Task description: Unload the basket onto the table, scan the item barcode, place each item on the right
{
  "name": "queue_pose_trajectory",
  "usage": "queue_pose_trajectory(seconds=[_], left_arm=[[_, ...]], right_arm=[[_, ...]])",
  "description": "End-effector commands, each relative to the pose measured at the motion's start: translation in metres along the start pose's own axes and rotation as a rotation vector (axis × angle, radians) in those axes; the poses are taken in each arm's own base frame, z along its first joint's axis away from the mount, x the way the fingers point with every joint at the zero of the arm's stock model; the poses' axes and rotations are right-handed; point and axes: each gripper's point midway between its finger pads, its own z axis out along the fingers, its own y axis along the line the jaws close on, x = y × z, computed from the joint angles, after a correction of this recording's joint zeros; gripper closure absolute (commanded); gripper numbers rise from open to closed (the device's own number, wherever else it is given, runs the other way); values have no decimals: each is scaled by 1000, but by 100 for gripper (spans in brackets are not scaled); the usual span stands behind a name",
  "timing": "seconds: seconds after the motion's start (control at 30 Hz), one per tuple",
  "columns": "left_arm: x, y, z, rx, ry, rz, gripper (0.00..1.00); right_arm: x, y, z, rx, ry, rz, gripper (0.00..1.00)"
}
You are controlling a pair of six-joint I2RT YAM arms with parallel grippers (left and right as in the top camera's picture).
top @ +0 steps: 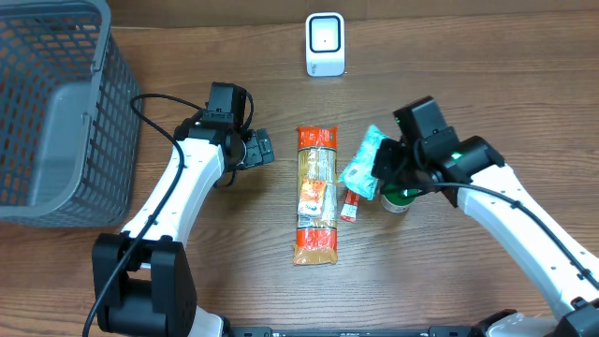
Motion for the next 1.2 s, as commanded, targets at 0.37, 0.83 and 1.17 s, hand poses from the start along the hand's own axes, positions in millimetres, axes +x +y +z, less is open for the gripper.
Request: queue_pose_trajectory(seconds=[0.37,0.83,1.17], left_arm=[[-5,-2,-6,11,-20,-5,0],[-5,-2,-6,11,-19,-5,0],[-5,-2,-6,11,-19,-5,0]], right_arm=[[4,23,41,52,-23,-394,96],[9,14,66,82,30,-453,95],[-1,23,48,67,0,-447,59]])
